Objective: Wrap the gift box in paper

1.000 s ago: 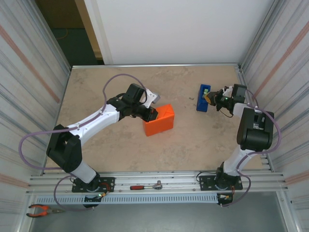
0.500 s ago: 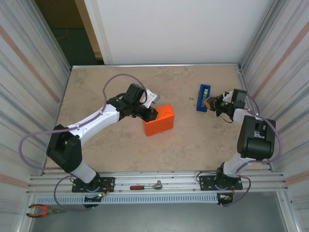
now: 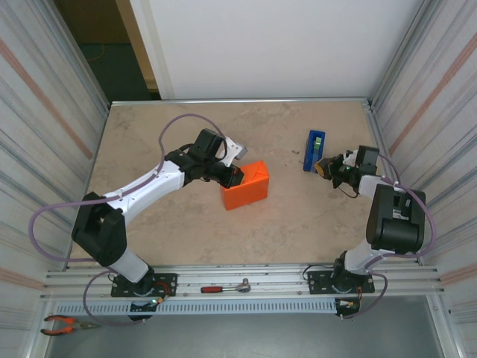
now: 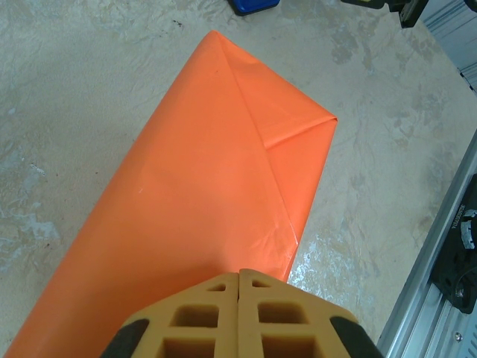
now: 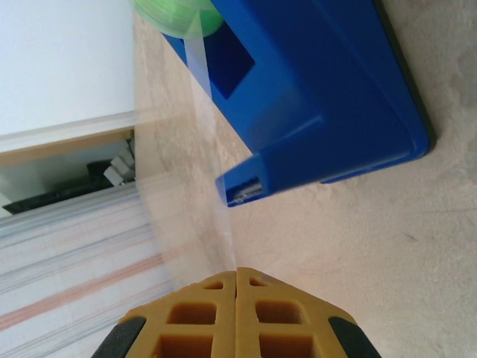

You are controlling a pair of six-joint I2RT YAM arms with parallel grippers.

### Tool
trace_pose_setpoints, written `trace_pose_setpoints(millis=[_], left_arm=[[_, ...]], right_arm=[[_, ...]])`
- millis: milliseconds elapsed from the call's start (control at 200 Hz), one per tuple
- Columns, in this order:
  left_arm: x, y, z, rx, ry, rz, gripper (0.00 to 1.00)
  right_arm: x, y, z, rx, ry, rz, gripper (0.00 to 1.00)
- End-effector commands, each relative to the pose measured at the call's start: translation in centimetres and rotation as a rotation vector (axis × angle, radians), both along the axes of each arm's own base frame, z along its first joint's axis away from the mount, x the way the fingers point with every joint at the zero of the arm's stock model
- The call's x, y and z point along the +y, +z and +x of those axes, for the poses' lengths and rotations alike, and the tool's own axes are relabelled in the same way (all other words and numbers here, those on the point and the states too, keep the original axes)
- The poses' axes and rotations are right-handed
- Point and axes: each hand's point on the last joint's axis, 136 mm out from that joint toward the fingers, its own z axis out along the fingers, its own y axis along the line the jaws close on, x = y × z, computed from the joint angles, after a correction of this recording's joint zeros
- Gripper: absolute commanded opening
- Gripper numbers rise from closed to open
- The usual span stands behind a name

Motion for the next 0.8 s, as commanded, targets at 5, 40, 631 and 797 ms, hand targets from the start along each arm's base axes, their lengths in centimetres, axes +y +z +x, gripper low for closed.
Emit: trace_pose_setpoints(millis=[5, 40, 631, 797], left_arm=[[1.5, -5.0, -1.7, 0.117, -0.009, 0.126, 0.00], [1.5, -5.2, -1.8, 0.120, -0.009, 0.128, 0.00], [1.5, -5.3, -1.8, 0.121, -0.008, 0.130, 0.00], [1.6, -5.3, -1.8, 0.122, -0.006, 0.132, 0.00]], right_arm=[[0.8, 0.2, -1.3, 0.024, 0.019, 0.033, 0.00], [0.9, 0.1, -1.4, 0.025, 0.021, 0.035, 0.00], [-0.2, -3.8, -2.1, 0.098, -0.024, 0.034, 0.00], [-0.1, -5.8, -1.4, 0.133, -0.031, 0.062, 0.00]])
